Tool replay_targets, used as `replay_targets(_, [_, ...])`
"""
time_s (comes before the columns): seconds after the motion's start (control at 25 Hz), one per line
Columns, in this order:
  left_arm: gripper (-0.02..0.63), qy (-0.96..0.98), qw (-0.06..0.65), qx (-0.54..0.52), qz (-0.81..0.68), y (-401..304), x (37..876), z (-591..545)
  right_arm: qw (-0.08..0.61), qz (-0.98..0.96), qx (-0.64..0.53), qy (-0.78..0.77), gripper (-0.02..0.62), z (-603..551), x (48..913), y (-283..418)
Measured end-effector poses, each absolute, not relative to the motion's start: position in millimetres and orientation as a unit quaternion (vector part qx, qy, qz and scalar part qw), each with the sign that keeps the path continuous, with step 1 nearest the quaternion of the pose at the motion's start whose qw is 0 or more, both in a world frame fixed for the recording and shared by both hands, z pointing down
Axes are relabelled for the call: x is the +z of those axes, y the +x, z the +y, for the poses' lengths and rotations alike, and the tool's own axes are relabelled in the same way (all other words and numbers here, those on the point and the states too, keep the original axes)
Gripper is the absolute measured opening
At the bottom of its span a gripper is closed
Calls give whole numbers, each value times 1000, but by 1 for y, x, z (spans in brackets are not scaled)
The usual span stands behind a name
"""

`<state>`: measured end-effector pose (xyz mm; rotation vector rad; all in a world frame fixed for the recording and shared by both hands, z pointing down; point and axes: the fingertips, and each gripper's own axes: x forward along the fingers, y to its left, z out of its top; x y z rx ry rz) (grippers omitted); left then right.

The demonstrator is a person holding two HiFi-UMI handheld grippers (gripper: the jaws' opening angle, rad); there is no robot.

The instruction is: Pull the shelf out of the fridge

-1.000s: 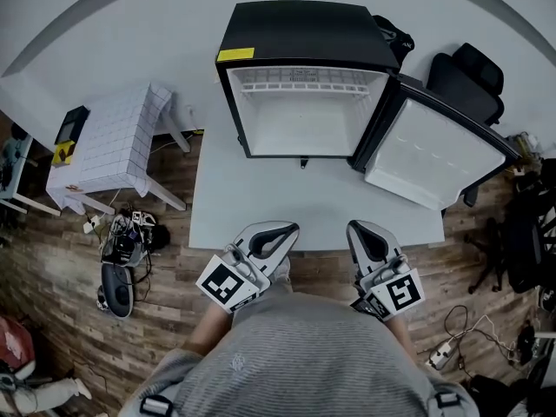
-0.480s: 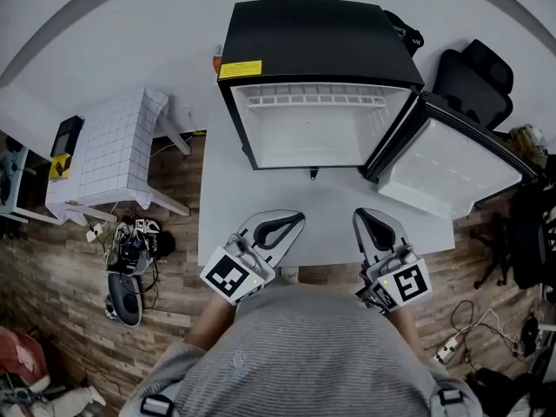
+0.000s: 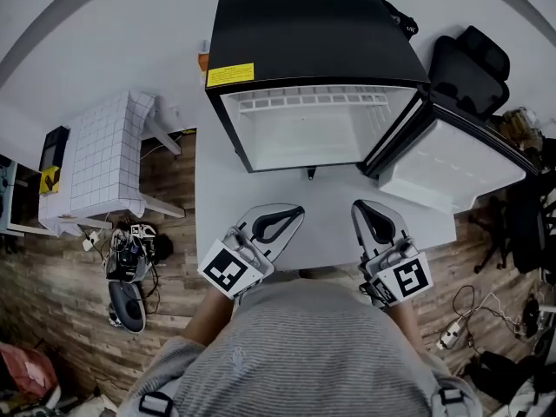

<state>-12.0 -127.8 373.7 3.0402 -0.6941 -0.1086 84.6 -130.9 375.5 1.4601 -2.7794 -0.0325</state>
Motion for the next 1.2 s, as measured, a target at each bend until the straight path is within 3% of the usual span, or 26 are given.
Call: replay_targets(1.2, [12,960,20,-50,-276,-1,367,-153,43,-911,-25,409,14,-199,383,84])
